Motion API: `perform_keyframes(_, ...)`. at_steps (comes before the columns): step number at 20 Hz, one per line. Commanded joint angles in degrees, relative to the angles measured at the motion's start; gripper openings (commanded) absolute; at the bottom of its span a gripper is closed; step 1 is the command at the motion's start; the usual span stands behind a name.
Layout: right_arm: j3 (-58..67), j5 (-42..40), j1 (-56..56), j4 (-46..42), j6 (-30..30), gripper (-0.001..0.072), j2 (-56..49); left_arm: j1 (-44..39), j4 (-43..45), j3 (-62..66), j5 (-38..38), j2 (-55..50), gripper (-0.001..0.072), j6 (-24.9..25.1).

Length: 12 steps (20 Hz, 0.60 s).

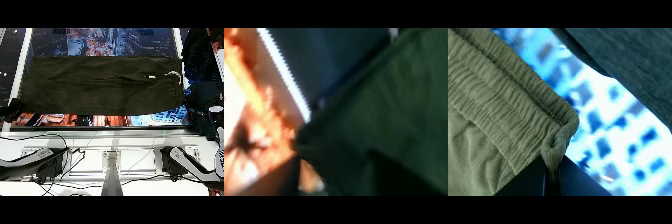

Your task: Fold the clothes and pants, and hang the long-sleeved shirts on hangers.

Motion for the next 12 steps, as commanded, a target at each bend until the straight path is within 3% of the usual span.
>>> perform_keyframes(1,3.58,6.19,0.04,-5.70,-0.07,0.0024,0.17,-0.44,-3.10,-0.07,3.56,-1.81,0.0158,1.27)
perform_keyframes(2,4.90,8.04,0.04,-7.37,-0.07,0.0024,0.83,-0.79,-3.98,0.52,3.21,-1.44,0.0021,3.41)
perform_keyframes(5,7.15,11.19,0.04,-10.75,-0.04,0.0024,5.55,-1.77,-4.72,4.11,-2.56,0.76,0.0023,9.99)
perform_keyframes(9,7.63,17.75,-0.02,-19.54,0.61,0.0024,15.61,-0.83,-4.28,7.34,-7.41,8.57,0.0022,10.51)
perform_keyframes(12,7.63,22.29,-0.02,-30.29,5.81,0.0024,21.55,1.29,-4.09,7.34,-7.98,14.45,0.0021,10.51)
